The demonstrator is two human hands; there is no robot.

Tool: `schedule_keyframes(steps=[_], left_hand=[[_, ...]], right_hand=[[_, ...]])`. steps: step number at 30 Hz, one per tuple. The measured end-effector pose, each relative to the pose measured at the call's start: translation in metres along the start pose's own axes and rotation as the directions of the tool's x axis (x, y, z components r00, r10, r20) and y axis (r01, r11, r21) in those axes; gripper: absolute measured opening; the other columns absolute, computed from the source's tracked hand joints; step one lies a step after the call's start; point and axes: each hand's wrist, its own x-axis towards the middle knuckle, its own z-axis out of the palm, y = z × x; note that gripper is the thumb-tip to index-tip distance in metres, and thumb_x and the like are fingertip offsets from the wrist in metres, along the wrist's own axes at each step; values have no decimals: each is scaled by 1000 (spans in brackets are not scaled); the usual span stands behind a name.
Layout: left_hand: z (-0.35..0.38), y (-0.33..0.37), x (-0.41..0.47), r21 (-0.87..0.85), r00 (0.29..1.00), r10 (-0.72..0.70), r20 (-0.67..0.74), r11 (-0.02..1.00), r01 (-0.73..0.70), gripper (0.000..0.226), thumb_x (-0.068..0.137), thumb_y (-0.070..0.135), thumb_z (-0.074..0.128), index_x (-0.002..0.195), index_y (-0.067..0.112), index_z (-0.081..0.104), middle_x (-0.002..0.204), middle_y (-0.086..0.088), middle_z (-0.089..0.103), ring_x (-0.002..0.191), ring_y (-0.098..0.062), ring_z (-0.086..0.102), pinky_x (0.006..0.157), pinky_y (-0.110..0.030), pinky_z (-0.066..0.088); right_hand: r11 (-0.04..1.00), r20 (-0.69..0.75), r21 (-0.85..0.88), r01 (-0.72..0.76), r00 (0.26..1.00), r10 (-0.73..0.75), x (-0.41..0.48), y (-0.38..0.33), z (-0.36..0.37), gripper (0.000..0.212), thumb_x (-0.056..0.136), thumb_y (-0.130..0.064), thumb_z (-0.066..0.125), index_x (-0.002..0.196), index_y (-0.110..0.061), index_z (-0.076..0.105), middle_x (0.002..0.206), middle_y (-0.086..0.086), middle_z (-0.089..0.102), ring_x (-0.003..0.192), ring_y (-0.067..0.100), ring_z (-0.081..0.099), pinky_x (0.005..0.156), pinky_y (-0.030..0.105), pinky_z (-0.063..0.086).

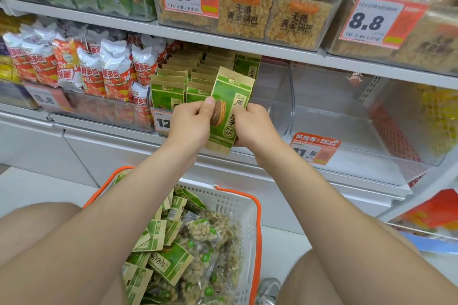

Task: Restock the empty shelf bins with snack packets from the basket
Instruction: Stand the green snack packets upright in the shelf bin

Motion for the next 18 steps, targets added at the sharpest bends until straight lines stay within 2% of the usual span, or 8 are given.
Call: schedule_keyframes(steps=[4, 6, 8, 9, 12, 15, 17, 18], left_hand=[[6, 5, -6, -310, 997, -77, -7, 948, 71, 24, 105, 27, 65, 96, 13, 82, 88, -1, 81, 83, -14, 78, 72, -27, 62], [8, 4, -8, -345, 995, -80, -50, 937, 58, 21, 102, 28, 68, 96, 15, 83, 88, -1, 81, 84, -12, 78, 71, -23, 60], [8, 2, -7, -185, 995, 3, -95, 983, -21, 29, 102, 37, 68, 85, 18, 83, 79, 3, 79, 73, -6, 72, 65, -18, 52], [6, 1, -6, -31, 993, 87, -83, 995, -90, 39, 103, 41, 64, 76, 19, 80, 69, 3, 74, 66, -8, 65, 62, -24, 47], [3, -1, -1, 342, 968, 252, 4, 909, -239, 58, 109, 43, 49, 60, 14, 59, 53, 2, 53, 55, -18, 46, 58, -38, 33], [2, -2, 2, 459, 948, 316, 43, 837, -300, 36, 107, 31, 50, 78, 19, 68, 72, 4, 65, 68, -15, 57, 63, -35, 42], [0, -5, 3, 630, 910, 405, 91, 684, -367, 11, 99, 24, 59, 101, 23, 70, 96, 5, 66, 89, -18, 61, 77, -37, 50], [0, -8, 5, 717, 881, 450, 146, 565, -408, 13, 96, 22, 63, 108, 22, 67, 104, 3, 62, 97, -22, 58, 83, -41, 50]], right_hand=[[995, 152, 95, -40, 988, 25, -3, -2, -3, 22, 108, -34, 47, 111, -27, 68, 105, 5, 78, 90, 21, 76, 66, 39, 66], [989, 182, 138, -59, 983, 33, -4, -2, -2, 24, 107, -37, 52, 113, -24, 70, 104, 5, 79, 93, 23, 77, 74, 44, 65], [987, 141, 151, -45, 990, 24, -3, -3, -1, 30, 98, -40, 61, 108, -15, 74, 100, 6, 79, 97, 26, 75, 93, 54, 59], [990, 103, 138, -35, 994, 21, -1, -3, -2, 36, 93, -41, 65, 107, -10, 75, 98, 8, 78, 96, 27, 74, 98, 57, 57], [990, -9, 141, -25, 1000, 27, 9, -5, -9, 31, 94, -33, 68, 111, -7, 74, 103, 13, 79, 96, 29, 76, 89, 51, 62], [996, -203, 81, 43, 979, -26, 28, -7, -20, 40, 86, -44, 67, 113, -15, 70, 105, 5, 76, 95, 28, 75, 84, 52, 63], [995, -319, -68, 77, 943, -94, 40, -7, -29, 50, 85, -51, 64, 121, -16, 63, 113, 5, 72, 106, 29, 68, 92, 52, 59], [987, -349, -143, 73, 929, -120, 45, -8, -33, 48, 91, -49, 63, 122, -12, 59, 117, 7, 69, 110, 31, 64, 94, 51, 56]])
